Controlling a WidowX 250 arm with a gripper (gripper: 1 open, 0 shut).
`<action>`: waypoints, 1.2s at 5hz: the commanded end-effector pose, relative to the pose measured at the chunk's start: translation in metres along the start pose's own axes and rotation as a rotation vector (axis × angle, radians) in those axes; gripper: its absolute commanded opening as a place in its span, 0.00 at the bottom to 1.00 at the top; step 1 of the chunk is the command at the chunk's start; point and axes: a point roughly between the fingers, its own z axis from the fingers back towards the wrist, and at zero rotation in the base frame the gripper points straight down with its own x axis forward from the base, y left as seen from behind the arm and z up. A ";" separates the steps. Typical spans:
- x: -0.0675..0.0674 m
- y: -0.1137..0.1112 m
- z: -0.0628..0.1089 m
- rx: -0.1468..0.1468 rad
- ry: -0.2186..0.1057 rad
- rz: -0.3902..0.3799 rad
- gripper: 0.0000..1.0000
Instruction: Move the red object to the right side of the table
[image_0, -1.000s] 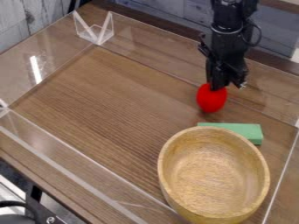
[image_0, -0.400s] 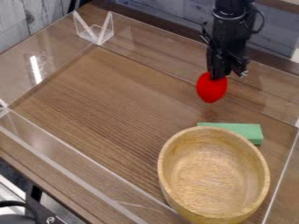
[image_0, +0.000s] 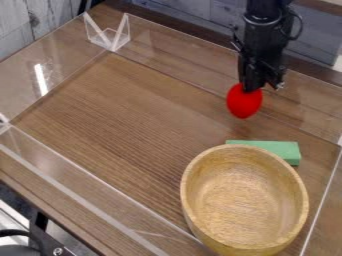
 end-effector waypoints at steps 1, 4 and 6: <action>0.001 0.004 0.001 0.014 -0.031 0.019 0.00; 0.009 -0.011 0.001 0.080 -0.049 0.202 0.00; 0.007 -0.010 -0.002 0.050 -0.046 0.185 1.00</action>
